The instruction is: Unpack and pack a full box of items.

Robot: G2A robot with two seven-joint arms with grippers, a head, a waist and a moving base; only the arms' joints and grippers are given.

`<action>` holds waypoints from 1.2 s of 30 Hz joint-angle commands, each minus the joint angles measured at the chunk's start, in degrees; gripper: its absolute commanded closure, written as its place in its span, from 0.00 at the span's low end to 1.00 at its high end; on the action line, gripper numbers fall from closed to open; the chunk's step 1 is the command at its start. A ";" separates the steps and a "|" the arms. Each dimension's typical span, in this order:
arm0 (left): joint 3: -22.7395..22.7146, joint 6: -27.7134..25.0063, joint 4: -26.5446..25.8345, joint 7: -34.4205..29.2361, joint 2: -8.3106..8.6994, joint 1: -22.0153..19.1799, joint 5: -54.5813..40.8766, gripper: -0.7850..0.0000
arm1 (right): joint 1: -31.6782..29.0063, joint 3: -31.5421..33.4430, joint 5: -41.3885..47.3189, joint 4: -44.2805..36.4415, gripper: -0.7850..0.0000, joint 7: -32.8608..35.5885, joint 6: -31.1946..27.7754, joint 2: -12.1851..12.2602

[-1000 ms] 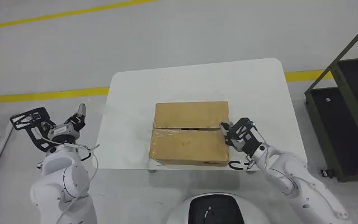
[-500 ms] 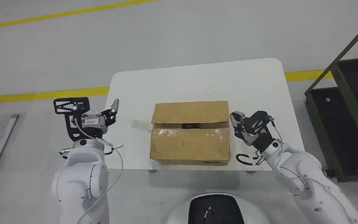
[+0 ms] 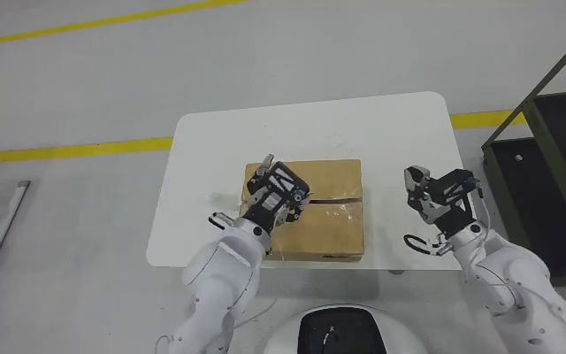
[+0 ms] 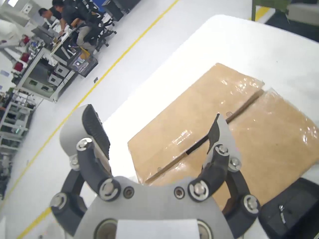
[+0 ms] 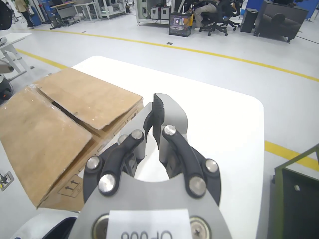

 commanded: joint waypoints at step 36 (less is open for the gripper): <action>10.61 -7.03 20.02 6.02 -0.55 -13.23 27.38 0.00 | -3.48 4.16 1.81 1.90 1.00 -0.88 -0.84 0.15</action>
